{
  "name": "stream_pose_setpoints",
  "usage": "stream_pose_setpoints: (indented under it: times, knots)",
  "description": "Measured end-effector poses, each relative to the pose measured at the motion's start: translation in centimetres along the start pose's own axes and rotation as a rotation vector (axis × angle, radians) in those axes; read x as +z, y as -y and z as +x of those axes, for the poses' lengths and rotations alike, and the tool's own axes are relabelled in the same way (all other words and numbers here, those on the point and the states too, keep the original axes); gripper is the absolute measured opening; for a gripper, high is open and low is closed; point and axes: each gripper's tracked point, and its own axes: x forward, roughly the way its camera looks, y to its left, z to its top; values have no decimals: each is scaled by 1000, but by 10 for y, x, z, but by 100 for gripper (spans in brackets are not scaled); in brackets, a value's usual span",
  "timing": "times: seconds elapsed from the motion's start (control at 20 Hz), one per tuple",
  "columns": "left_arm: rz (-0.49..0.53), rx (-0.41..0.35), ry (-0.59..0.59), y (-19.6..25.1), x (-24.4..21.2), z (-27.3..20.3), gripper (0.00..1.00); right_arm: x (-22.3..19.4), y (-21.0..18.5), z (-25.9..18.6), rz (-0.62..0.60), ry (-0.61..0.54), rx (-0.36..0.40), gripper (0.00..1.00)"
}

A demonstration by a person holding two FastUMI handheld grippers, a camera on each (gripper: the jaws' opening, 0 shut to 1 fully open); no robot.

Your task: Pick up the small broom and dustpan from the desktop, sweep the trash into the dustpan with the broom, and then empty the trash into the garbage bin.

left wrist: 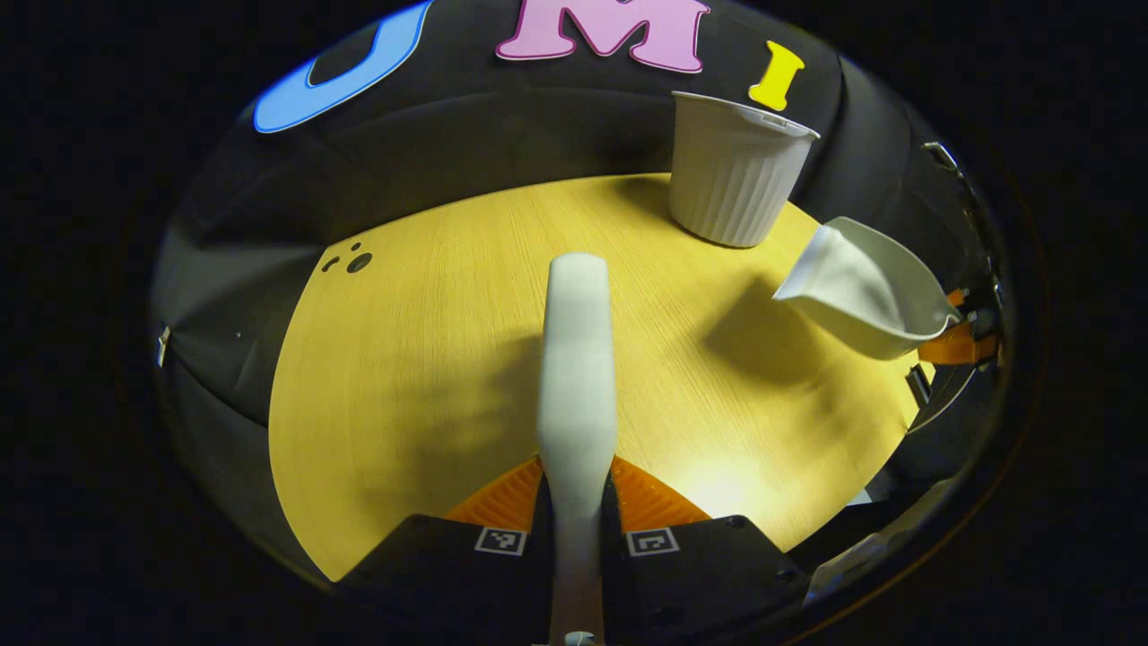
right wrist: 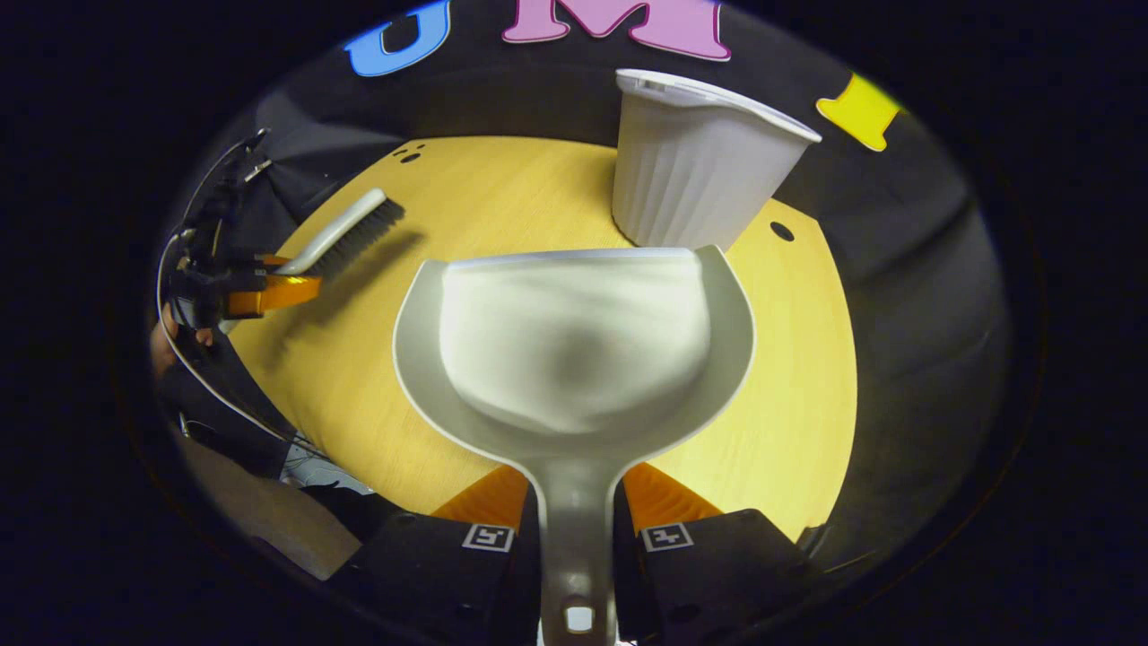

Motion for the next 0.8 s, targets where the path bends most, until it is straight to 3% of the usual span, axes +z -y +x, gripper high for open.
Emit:
stream_pose_setpoints:
  times: [0.1,0.2,0.35,0.5,0.8]
  knots:
    - [-1,-1,-16,2,-4,12,26,-3,0,18,28,-5,11,39]
    - [-8,6,-34,4,-8,24,26,-4,3,35,27,-13,5,34]
    - [-2,23,-60,2,-15,40,27,-10,1,52,20,-18,14,34]
    - [8,36,-90,3,-19,47,27,-9,-1,71,64,-25,29,38]
    - [25,53,-119,2,-29,53,30,-15,-2,84,69,-34,30,38]
